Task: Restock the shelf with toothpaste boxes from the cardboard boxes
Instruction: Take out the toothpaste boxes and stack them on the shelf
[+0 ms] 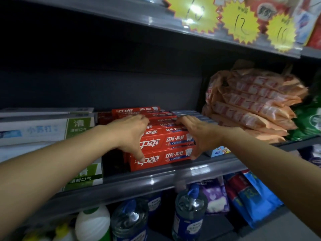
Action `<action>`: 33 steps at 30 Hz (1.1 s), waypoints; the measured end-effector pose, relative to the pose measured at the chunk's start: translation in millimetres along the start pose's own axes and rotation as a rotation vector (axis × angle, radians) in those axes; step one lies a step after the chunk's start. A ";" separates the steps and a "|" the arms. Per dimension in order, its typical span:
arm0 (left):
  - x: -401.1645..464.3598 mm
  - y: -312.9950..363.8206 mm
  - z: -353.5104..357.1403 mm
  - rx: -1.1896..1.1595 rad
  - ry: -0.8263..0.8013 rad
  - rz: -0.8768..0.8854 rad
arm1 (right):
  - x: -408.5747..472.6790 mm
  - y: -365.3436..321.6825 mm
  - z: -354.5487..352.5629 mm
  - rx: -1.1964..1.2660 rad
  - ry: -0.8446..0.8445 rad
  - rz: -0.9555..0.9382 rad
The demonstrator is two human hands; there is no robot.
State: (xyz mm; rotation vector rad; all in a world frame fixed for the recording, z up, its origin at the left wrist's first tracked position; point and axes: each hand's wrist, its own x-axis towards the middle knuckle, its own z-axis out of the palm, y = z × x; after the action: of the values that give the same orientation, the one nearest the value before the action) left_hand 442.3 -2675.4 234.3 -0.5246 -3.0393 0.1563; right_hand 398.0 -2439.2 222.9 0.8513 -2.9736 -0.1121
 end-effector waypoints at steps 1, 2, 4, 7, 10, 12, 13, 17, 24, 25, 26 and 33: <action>-1.3 2.6 4.4 0.025 0.000 -0.015 | -0.9 0.2 4.0 -0.029 0.022 -0.011; -2.3 5.3 8.9 0.057 0.003 -0.032 | -1.3 0.3 7.5 -0.054 0.050 -0.025; -3.0 8.5 16.7 0.122 0.027 -0.054 | -1.5 0.1 12.5 -0.062 0.103 -0.043; -1.8 7.1 22.5 0.142 0.060 -0.072 | 3.8 -0.9 15.6 -0.073 0.156 -0.045; 1.0 -0.1 23.9 0.157 0.061 -0.085 | 12.7 -6.0 16.8 -0.087 0.172 -0.062; 3.6 -6.5 24.5 0.160 0.059 -0.094 | 19.2 -9.0 17.5 -0.085 0.178 -0.070; 4.9 -10.0 25.0 0.161 0.061 -0.099 | 22.7 -10.3 18.0 -0.086 0.186 -0.073; 10.4 -19.2 26.1 0.174 0.060 -0.124 | 37.1 -14.2 19.4 -0.095 0.197 -0.067; 14.7 -21.3 21.7 0.154 0.022 -0.128 | 42.8 -13.0 15.7 -0.095 0.151 -0.054; 14.1 -21.3 19.9 0.138 0.017 -0.127 | 41.1 -12.0 16.1 -0.104 0.155 -0.057; 13.2 -20.8 17.6 0.125 0.016 -0.124 | 38.5 -11.3 16.2 -0.111 0.161 -0.062; 18.8 16.4 0.6 0.087 0.137 0.004 | 0.2 7.4 7.6 -0.091 0.187 -0.036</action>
State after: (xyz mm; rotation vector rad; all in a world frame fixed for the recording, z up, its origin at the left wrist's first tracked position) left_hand 430.1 -2653.7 232.6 -0.5125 -2.8834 0.2417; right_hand 393.4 -2432.7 216.0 0.8536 -2.7582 -0.1592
